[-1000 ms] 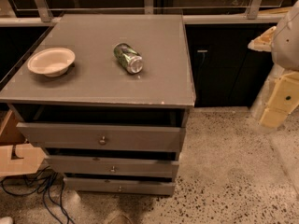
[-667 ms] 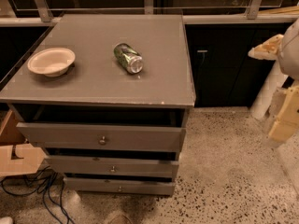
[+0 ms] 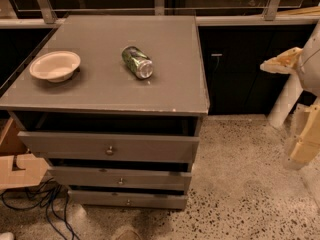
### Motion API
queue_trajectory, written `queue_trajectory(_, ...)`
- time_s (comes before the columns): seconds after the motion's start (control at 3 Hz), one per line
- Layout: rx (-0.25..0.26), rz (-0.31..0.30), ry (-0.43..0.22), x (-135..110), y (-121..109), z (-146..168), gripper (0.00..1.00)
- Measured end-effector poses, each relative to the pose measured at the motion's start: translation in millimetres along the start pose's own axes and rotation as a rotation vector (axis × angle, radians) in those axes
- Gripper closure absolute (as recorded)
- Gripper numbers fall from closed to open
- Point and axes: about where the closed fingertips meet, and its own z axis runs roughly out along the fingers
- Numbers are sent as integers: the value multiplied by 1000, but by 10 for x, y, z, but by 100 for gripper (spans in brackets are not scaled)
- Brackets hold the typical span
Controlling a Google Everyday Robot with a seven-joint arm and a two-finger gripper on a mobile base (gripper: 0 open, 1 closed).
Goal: Open top drawer
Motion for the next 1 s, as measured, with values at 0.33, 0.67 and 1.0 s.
queue_trajectory(0.33, -38, 0, 19, -141, 203, 414, 0)
queue_trajectory(0.67, -67, -16, 25, -302, 352, 772, 0)
queue_trajectory(1.0, -130, -36, -6, -453, 514, 1047, 0)
